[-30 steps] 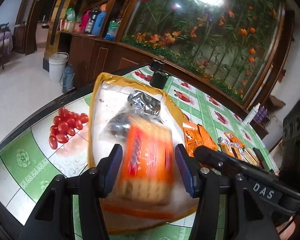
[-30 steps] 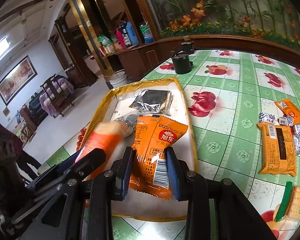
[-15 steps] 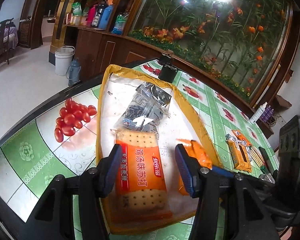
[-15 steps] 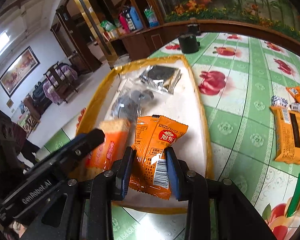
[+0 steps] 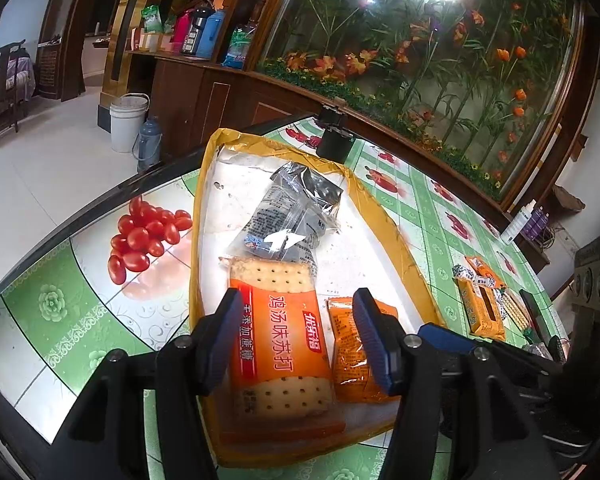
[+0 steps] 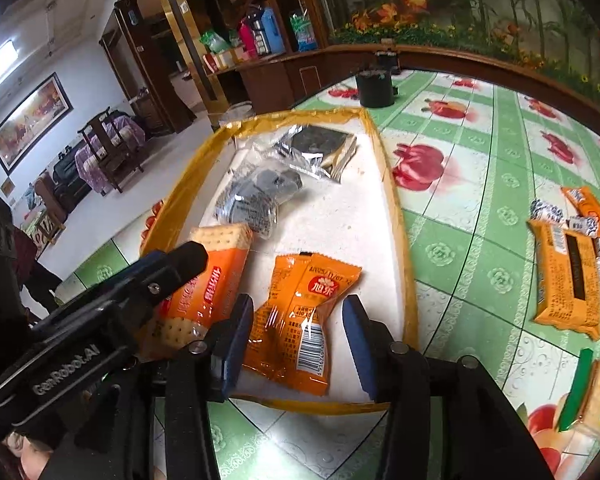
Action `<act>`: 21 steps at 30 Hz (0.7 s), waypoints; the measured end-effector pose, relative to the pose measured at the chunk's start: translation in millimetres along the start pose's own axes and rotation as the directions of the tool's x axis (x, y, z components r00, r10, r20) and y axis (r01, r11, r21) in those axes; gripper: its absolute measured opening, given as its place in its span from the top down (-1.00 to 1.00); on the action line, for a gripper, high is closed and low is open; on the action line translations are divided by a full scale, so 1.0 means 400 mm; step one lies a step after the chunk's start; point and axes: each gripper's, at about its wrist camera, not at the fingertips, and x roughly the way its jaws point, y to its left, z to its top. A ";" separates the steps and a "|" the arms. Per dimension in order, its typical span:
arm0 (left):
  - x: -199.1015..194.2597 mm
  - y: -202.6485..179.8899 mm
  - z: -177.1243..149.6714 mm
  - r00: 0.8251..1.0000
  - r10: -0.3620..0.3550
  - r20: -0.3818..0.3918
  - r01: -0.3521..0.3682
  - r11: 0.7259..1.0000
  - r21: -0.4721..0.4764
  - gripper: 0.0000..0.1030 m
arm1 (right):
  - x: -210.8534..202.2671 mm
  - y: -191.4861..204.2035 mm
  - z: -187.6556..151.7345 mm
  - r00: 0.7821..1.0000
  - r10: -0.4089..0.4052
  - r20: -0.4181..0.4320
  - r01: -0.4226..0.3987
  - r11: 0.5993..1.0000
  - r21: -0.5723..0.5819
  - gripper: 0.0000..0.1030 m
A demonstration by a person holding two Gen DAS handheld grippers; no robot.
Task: Organize snacks
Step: 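Lower both packs into the tray and open both tools, then grasp the WEIDAN cracker pack on the table with the right tool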
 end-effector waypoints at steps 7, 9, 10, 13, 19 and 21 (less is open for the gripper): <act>-0.002 -0.005 0.002 1.000 -0.012 0.006 0.012 1.000 -0.001 -0.09 | -0.022 -0.018 0.006 0.999 -0.018 0.037 0.017 1.000 0.015 0.02; -0.003 -0.006 0.002 1.000 -0.011 0.008 0.011 1.000 0.000 -0.09 | -0.031 -0.034 0.009 0.999 -0.010 0.053 0.008 0.999 0.049 0.01; -0.003 -0.006 0.001 1.000 -0.014 0.012 0.014 1.000 0.000 -0.09 | -0.039 -0.045 0.011 0.998 -0.007 0.063 0.002 0.997 0.075 0.01; -0.008 -0.007 0.002 1.000 -0.013 0.019 0.014 1.000 -0.004 -0.09 | -0.061 -0.082 0.013 0.995 0.013 0.095 -0.028 0.986 0.161 0.01; -0.016 -0.006 0.003 1.000 -0.006 0.026 0.006 1.000 0.002 -0.09 | -0.073 -0.169 -0.002 0.971 0.213 0.107 -0.238 0.893 0.383 0.01; -0.017 -0.007 0.003 1.000 -0.006 0.027 0.006 1.000 0.003 -0.09 | -0.078 -0.189 -0.009 0.953 0.280 0.115 -0.302 0.852 0.428 0.01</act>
